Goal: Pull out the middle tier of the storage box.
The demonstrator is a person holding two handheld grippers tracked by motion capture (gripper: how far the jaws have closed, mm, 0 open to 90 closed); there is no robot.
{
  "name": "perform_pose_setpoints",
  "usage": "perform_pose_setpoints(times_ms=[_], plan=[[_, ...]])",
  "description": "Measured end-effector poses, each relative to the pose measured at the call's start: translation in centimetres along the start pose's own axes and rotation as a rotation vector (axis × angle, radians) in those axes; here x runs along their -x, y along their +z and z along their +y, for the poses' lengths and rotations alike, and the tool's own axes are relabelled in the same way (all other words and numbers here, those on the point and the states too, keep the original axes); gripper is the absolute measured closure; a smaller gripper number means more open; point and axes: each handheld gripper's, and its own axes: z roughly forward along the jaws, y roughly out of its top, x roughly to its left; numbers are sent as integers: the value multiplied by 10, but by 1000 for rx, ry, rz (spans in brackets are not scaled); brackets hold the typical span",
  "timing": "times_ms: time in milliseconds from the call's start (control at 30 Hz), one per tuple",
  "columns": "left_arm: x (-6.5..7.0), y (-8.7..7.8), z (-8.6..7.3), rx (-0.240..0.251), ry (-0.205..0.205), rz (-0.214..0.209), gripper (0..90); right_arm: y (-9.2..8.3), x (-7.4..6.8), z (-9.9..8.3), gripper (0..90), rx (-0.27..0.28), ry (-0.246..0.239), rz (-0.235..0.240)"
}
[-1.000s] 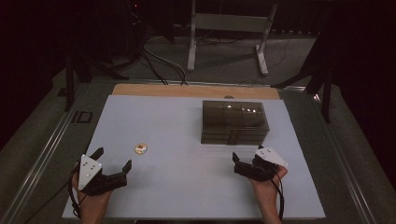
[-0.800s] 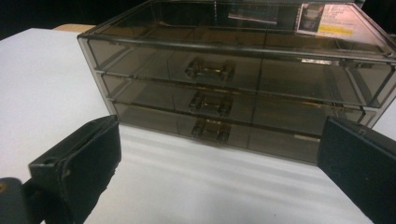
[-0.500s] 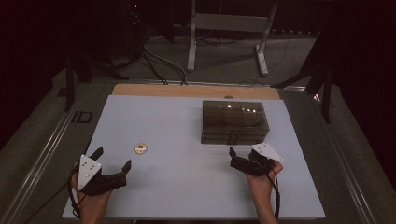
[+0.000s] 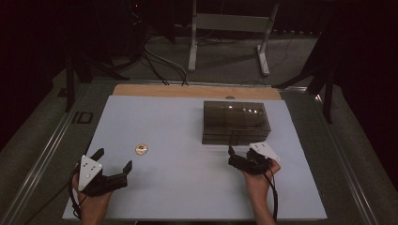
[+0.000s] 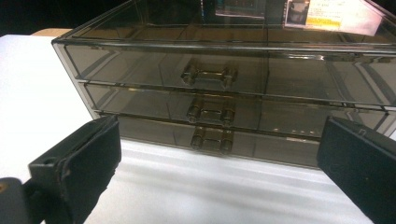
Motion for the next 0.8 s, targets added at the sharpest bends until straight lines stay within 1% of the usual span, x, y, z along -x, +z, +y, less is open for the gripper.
perform_pose_setpoints(times_ms=[267, 400, 533, 600, 800], plan=[[0, 0, 0, 1, 1, 2, 7, 5, -6, 0, 0, 5, 3, -17], [0, 0, 0, 2, 2, 3, 7, 6, -7, 1, 0, 6, 2, -16], [-1, -1, 0, 2, 1, 3, 7, 9, -11, 2, 0, 11, -18, -26], [-1, 0, 0, 2, 1, 5, 7, 10, -12, 2, 0, 12, -19, -32], [-1, -1, 0, 3, -1, 5, 7, 15, -15, 2, 0, 26, -1, -53]])
